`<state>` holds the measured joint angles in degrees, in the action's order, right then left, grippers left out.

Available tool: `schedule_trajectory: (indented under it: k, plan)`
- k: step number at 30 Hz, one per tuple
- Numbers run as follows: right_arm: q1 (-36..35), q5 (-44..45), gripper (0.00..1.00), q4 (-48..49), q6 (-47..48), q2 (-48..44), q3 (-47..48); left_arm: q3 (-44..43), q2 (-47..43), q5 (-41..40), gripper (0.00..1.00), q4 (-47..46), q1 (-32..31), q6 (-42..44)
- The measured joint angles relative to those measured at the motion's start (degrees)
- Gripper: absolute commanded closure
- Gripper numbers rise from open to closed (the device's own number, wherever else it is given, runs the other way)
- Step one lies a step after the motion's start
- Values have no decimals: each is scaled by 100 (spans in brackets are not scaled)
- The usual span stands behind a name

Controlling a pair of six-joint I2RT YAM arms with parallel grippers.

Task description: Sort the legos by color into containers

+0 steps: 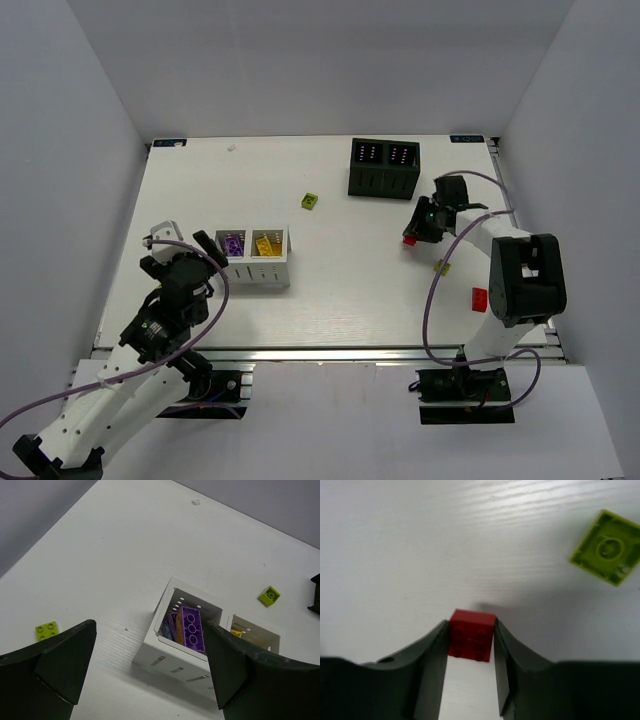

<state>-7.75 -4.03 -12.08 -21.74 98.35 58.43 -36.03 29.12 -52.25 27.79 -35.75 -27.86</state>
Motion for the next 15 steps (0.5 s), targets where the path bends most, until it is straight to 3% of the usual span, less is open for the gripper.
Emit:
schedule_trajectory:
  k: [1, 7, 10, 15]
  plan:
    - [2, -343, 100, -116, -149, -72, 90, 0, 48, -26, 3, 52, 2, -52]
    - [-199, -2179, 100, -732, 2566, -131, 1683, -83, 597, -70, 2, 579, 57, -599]
    - [-505, -2463, 100, -673, 3292, -92, 2564, -227, 881, -50, 2, 935, 74, -916]
    - [-962, -2175, 100, -476, 3434, 817, 4496, -286, 787, -28, 2, 1379, 76, -1241]
